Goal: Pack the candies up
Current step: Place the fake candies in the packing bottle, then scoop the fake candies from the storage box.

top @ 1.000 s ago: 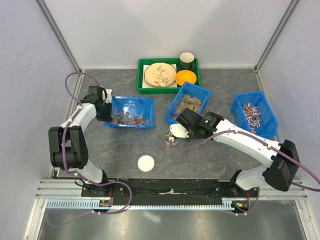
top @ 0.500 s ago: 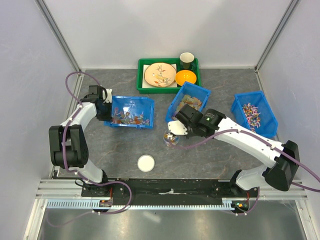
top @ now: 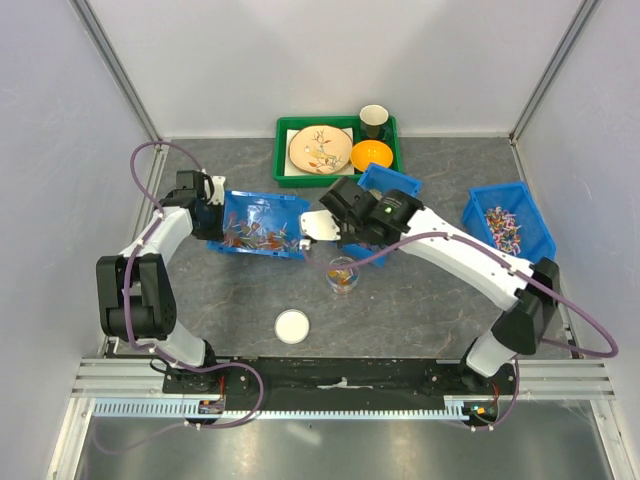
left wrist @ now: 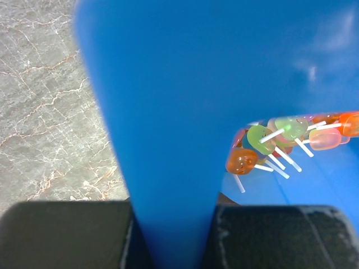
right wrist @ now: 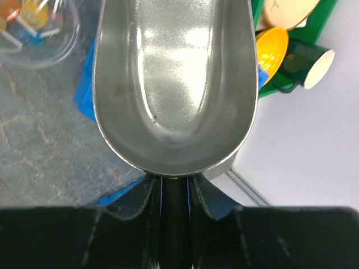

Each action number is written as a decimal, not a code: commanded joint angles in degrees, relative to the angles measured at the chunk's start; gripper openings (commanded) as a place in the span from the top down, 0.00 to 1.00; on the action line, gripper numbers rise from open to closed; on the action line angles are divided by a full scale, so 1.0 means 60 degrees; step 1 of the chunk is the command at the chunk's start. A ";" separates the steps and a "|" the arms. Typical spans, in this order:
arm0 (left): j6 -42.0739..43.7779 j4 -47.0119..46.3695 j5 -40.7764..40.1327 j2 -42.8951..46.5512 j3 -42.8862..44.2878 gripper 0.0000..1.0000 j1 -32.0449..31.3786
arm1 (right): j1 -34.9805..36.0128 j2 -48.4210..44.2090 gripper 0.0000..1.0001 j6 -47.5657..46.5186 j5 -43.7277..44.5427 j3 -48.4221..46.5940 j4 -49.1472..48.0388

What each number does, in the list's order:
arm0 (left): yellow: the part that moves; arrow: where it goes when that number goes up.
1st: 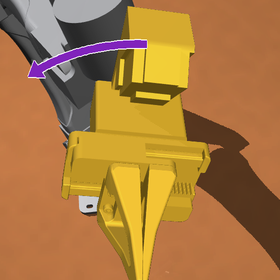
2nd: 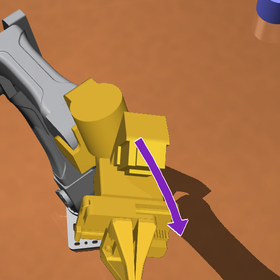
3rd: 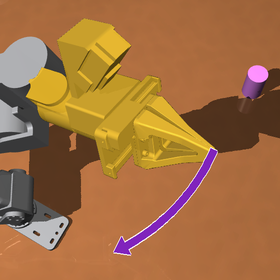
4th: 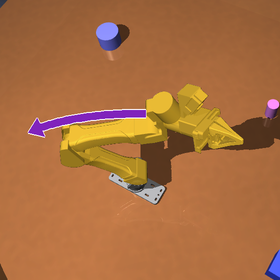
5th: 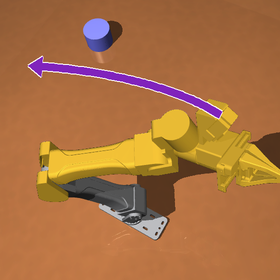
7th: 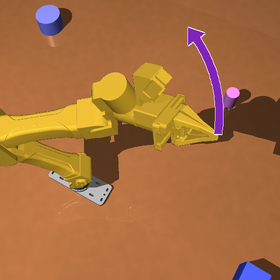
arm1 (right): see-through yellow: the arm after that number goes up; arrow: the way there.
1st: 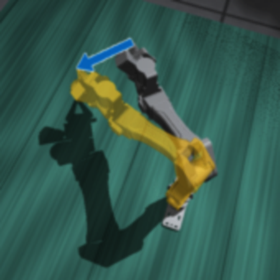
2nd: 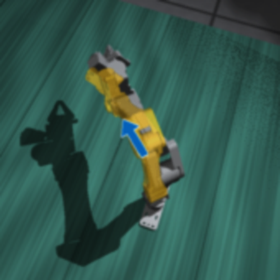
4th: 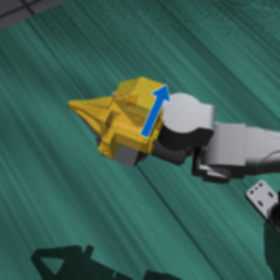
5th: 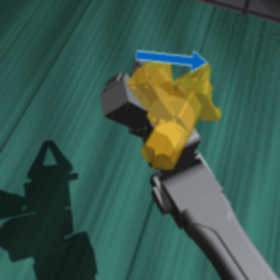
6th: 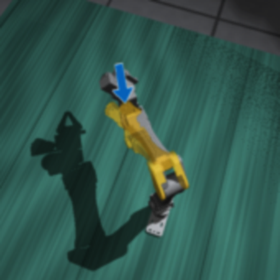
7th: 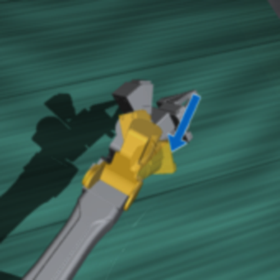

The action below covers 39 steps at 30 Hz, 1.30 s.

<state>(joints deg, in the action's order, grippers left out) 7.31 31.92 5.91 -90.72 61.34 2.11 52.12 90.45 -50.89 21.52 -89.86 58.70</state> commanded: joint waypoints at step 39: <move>-0.0003 -0.0765 0.0743 0.0398 -0.0336 0.99 -0.0249 | 0.1216 0.7218 1.00 -0.1157 0.2287 -0.6260 -0.0833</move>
<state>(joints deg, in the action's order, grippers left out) 7.27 30.15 8.62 -90.72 59.05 0.78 57.98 130.98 -58.30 31.88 -120.75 54.57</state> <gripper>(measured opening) 0.140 0.273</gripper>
